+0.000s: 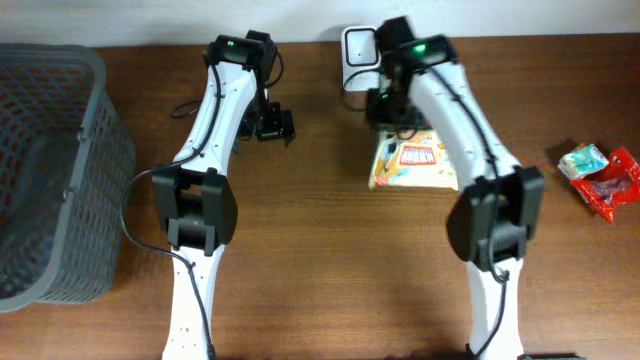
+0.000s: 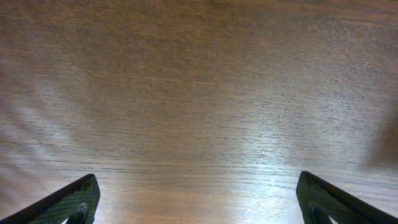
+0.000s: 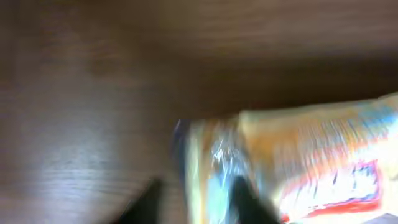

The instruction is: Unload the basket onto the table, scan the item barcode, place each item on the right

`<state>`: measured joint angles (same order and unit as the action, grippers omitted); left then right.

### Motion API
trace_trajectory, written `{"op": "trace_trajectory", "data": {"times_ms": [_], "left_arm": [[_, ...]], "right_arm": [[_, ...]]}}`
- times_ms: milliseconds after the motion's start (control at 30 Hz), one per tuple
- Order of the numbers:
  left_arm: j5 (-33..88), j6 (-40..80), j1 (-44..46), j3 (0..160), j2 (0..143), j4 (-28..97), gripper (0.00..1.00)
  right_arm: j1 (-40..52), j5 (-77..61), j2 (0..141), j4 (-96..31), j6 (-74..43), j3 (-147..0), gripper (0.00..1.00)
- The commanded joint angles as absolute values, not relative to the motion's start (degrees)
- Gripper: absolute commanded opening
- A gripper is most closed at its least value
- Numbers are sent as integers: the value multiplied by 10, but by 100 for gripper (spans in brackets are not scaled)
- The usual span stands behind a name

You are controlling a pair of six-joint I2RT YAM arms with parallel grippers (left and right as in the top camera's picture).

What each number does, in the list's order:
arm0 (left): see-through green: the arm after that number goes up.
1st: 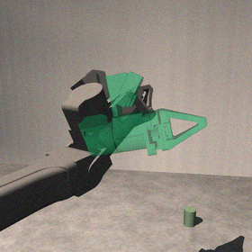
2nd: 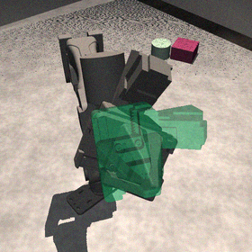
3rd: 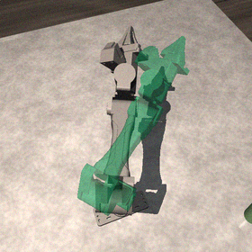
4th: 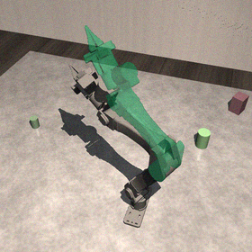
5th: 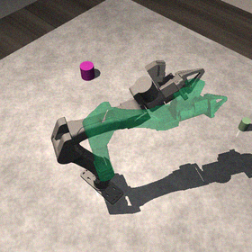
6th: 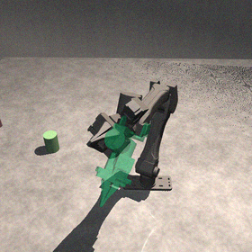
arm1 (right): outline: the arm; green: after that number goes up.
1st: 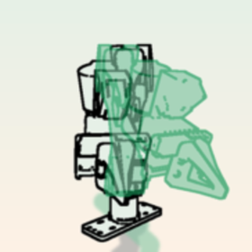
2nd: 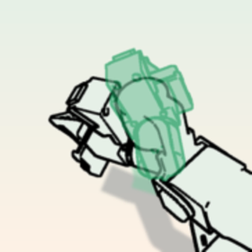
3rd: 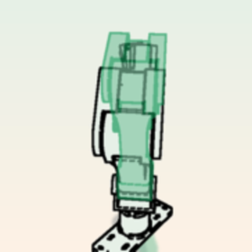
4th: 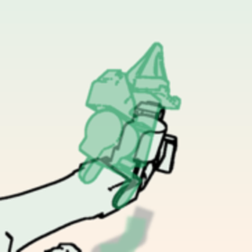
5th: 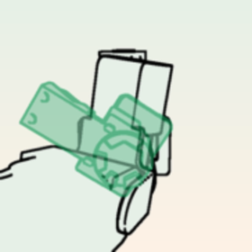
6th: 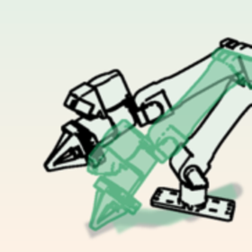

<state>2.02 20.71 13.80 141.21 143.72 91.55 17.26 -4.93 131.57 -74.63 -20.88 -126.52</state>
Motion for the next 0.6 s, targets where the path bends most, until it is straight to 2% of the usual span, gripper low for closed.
{"op": "trace_trajectory", "data": {"times_ms": [0,100,133,367,500,567], "left_arm": [[14,196,137,1407,1435,921,99],[14,196,133,1407,1435,918,99],[14,196,133,1407,1435,919,99],[14,196,133,1407,1435,922,99],[14,196,133,1407,1435,923,99],[14,196,133,1407,1435,922,99]], "right_arm": [[190,-98,1306,-743,-218,-1275,74],[177,-136,1298,-766,-218,-1304,83],[168,-133,1294,-778,-218,-1314,99],[62,-103,1289,-860,-488,-1291,99],[56,-26,1289,-857,-658,-1210,99],[52,-22,1289,-832,-700,-1174,99]]}}
